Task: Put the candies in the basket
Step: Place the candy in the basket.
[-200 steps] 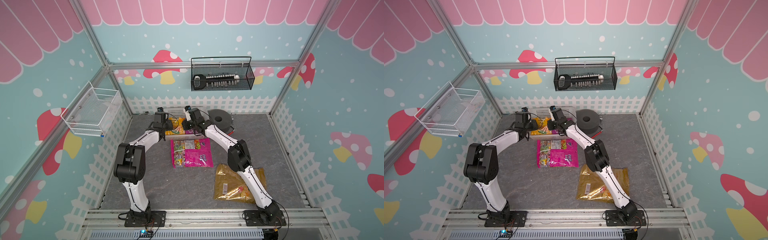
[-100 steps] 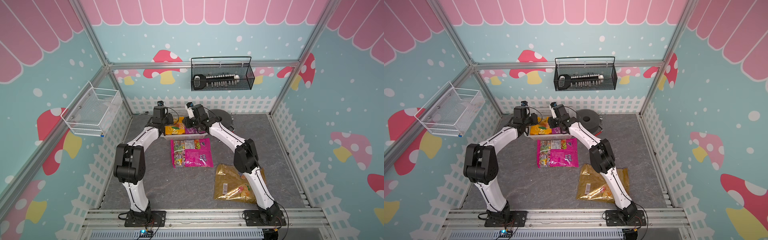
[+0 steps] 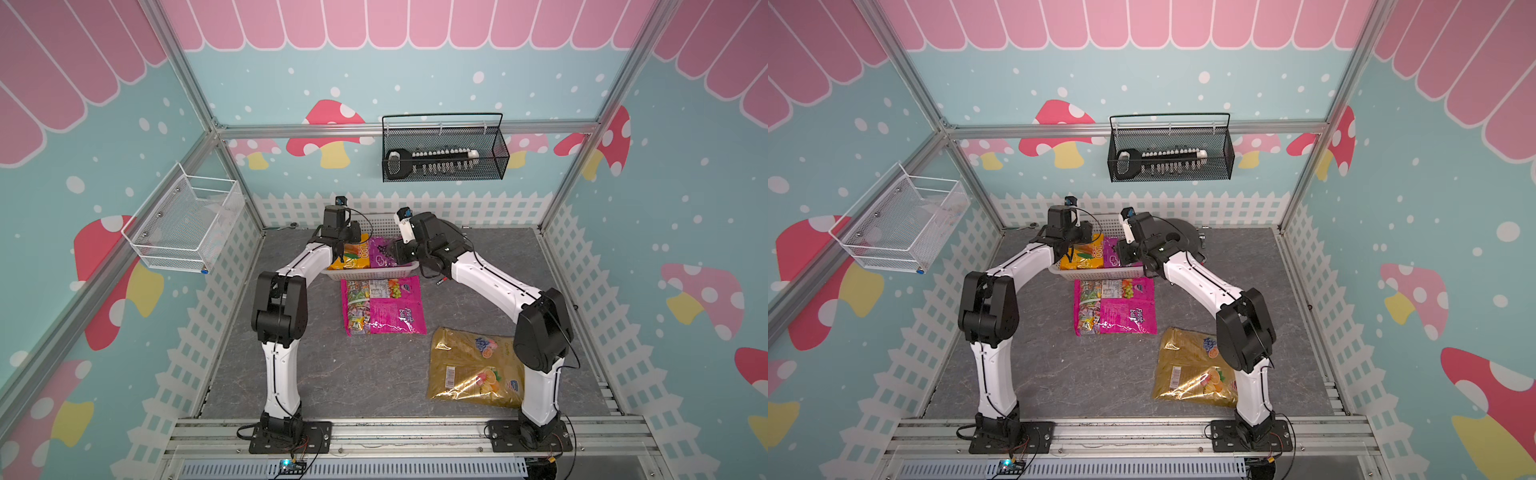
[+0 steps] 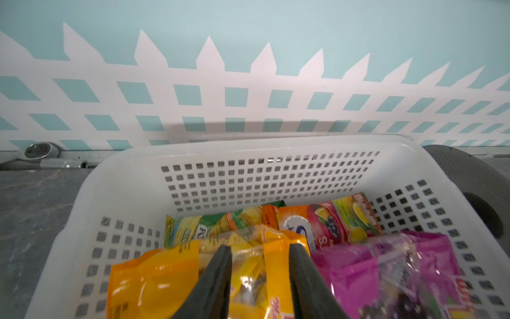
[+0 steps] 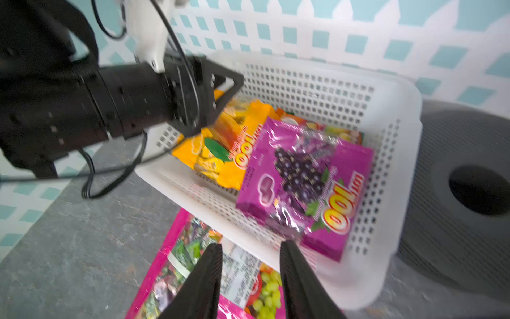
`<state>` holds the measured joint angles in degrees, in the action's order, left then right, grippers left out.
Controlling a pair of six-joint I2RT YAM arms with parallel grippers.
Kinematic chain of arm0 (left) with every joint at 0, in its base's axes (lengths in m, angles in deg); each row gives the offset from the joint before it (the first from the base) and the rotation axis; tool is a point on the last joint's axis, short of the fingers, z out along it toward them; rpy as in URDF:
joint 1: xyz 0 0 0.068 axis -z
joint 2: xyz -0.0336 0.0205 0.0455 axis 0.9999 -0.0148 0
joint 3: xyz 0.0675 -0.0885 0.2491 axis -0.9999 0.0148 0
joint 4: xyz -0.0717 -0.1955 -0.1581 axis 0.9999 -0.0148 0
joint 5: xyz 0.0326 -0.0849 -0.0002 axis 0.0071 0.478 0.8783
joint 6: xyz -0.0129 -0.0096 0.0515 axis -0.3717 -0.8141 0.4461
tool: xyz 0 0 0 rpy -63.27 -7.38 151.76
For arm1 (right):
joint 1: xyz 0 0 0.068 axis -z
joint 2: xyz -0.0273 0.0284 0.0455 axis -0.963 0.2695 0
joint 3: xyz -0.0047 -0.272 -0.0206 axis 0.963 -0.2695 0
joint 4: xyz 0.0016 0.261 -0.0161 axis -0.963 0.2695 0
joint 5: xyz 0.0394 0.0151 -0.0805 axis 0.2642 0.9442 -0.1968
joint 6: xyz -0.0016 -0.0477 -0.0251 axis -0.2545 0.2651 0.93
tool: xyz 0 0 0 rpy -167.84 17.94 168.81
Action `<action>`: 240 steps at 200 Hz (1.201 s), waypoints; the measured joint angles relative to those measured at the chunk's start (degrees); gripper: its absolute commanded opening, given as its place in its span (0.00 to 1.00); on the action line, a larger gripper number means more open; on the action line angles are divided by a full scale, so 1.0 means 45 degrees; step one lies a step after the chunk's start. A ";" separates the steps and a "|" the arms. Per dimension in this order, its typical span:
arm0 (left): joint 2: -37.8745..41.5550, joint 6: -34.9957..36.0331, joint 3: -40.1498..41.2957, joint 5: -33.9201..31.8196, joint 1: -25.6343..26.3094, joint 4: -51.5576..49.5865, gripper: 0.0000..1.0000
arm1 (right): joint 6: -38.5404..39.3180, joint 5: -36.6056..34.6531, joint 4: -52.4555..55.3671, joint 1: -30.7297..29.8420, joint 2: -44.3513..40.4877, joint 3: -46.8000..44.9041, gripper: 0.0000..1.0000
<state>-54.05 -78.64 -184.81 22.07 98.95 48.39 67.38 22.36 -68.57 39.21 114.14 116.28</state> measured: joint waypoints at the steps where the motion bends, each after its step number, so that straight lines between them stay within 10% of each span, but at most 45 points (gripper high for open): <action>1: -0.0039 0.0010 -0.0058 -0.0015 -0.0005 -0.0015 0.39 | 0.0005 -0.0005 -0.0015 0.0010 -0.0024 -0.0063 0.40; 82: -0.4031 0.0058 -0.6436 -0.0117 -0.0102 -0.2025 0.40 | -0.0607 0.0155 -0.0889 0.0063 -0.1409 -0.3026 0.40; 131: -0.4959 -0.0204 -0.6912 0.0131 -0.0175 -0.3249 0.36 | -0.0510 0.0146 -0.1039 0.0078 -0.1598 -0.3089 0.41; 186: -0.4979 -0.0457 -0.6436 0.0534 -0.0185 -0.3585 0.22 | -0.1020 -0.1195 -0.0733 0.0165 -0.1953 -0.3206 0.60; 216: -0.4726 -0.0379 -0.5780 0.1146 -0.0291 -0.3589 0.18 | -0.1141 -0.1996 -0.0287 0.0325 -0.3143 -0.4741 0.98; 240: -0.4337 -0.0529 -0.5173 0.1783 -0.0442 -0.3614 0.19 | -0.1802 -0.2657 0.0680 0.0471 -0.3866 -0.5722 0.99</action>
<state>-73.57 -81.02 -208.09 30.09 96.96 32.13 59.27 10.40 -65.51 41.33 96.74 90.53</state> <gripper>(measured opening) 0.179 0.987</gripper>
